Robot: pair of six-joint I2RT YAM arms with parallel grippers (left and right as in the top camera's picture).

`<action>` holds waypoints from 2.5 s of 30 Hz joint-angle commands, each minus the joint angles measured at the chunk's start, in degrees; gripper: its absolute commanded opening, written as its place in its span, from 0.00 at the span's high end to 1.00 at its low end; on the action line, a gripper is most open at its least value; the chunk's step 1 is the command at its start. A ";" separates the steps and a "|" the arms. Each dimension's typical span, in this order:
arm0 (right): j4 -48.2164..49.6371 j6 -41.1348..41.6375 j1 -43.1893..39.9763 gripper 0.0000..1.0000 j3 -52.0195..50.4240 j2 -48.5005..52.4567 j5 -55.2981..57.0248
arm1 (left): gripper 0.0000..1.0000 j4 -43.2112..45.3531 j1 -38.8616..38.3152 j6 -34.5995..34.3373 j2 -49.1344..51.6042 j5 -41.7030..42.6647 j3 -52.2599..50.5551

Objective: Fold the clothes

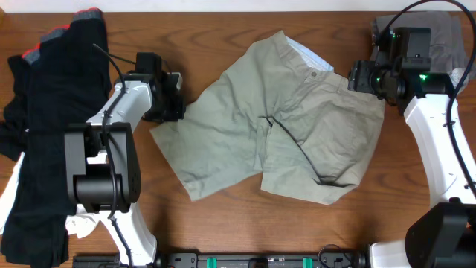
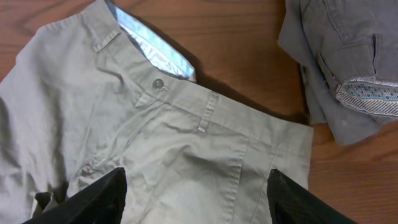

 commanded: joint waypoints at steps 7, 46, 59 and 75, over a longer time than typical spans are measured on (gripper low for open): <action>0.52 -0.61 0.79 0.30 -0.04 0.66 -0.04 | 0.94 26.71 2.36 -4.39 0.33 -5.25 1.75; 3.76 -1.22 0.90 0.30 -0.04 5.46 -5.03 | 0.02 -17.46 -4.96 9.99 -7.04 15.82 -0.13; 3.13 -1.20 0.90 0.30 -0.04 5.46 -6.32 | 0.05 -17.92 -6.29 18.18 -1.75 15.96 -0.22; 2.69 -1.22 0.90 0.30 -0.04 5.46 -6.29 | 0.94 -24.83 -8.46 18.29 1.05 22.34 -0.20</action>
